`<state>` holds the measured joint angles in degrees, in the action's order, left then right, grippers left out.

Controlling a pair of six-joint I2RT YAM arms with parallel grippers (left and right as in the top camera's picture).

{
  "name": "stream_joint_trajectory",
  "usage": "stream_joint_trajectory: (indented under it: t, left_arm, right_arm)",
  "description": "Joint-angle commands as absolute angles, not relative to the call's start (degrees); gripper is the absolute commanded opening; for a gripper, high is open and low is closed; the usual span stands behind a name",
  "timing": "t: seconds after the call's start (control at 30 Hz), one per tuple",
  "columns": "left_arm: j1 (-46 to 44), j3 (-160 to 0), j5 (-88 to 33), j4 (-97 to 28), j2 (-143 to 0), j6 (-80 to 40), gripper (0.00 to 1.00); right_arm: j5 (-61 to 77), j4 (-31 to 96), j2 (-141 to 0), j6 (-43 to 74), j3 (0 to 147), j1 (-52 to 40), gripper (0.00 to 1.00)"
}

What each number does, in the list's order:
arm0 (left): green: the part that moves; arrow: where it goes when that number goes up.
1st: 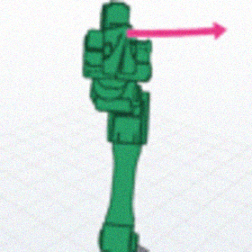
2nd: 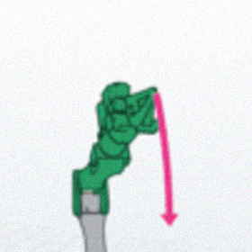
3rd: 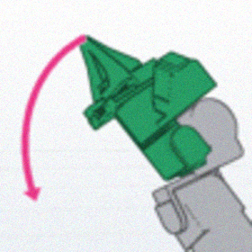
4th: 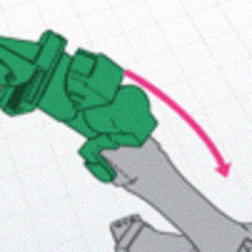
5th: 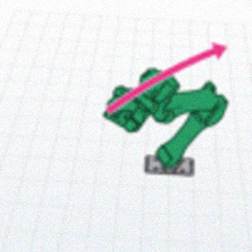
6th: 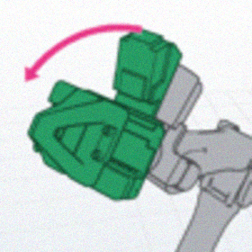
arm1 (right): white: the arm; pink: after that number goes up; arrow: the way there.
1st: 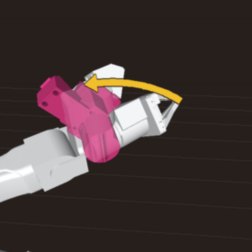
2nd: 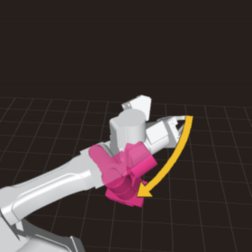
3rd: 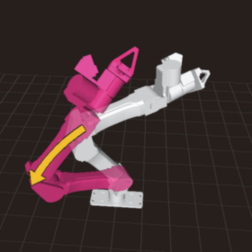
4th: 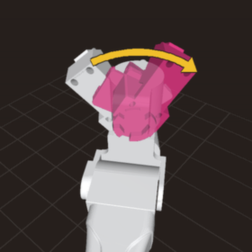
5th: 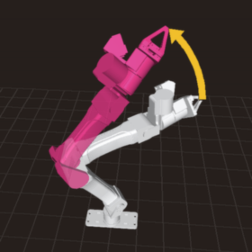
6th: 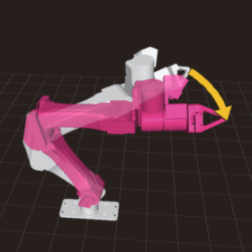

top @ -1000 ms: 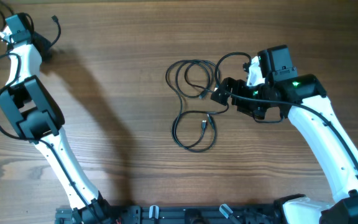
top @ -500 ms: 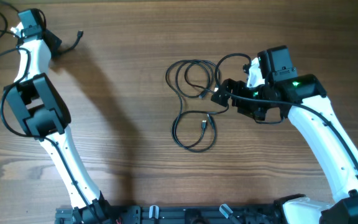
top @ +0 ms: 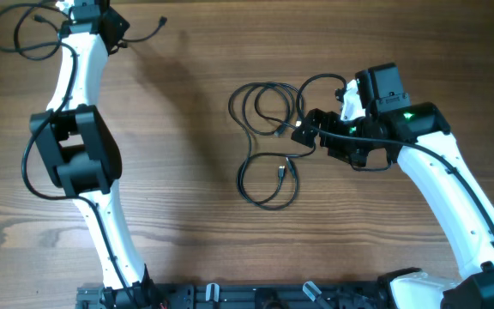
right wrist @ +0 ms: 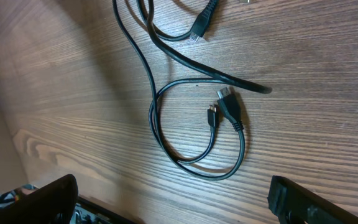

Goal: Untangle cables
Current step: 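Lay the pulled cable at the far left and release it, then move the left gripper back to the remaining cables and grasp one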

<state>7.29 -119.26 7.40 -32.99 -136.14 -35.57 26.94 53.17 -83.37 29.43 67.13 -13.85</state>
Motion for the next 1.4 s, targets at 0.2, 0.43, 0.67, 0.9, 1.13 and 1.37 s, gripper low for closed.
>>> stream_joint_trajectory:
  t: [0.2, 0.43, 0.67, 0.9, 1.13, 1.37]
  left_arm:
    - [12.03, -119.22, 10.76, -30.46, -134.89, -41.69, 0.12]
    - [11.51, -119.24, 10.55, -31.59, -134.65, -39.22, 0.59]
    - [9.54, -119.22, -16.08, -39.33, -127.04, -26.55, 0.85]
    - [-0.21, -119.20, -35.99, -61.87, -126.04, -15.68, 1.00]
    - [-12.99, -119.20, -35.99, -75.53, -126.04, -19.86, 1.00]
    - [-25.21, -119.20, -26.57, -73.78, -126.28, -36.51, 0.96]
  right_arm:
    - [26.61, 53.58, -84.07, 28.47, 67.37, -14.09, 1.00]
    - [26.63, 53.63, -84.07, 28.49, 67.37, -14.09, 1.00]
    - [26.35, 52.45, -84.07, 28.51, 67.37, -14.09, 1.00]
    - [24.34, 53.58, -82.41, 26.55, 70.61, -9.17, 1.00]
    - [23.77, 60.60, -78.91, 22.48, 78.54, 4.49, 1.00]
    - [19.29, 64.40, -78.78, 22.52, 78.37, 13.87, 1.00]
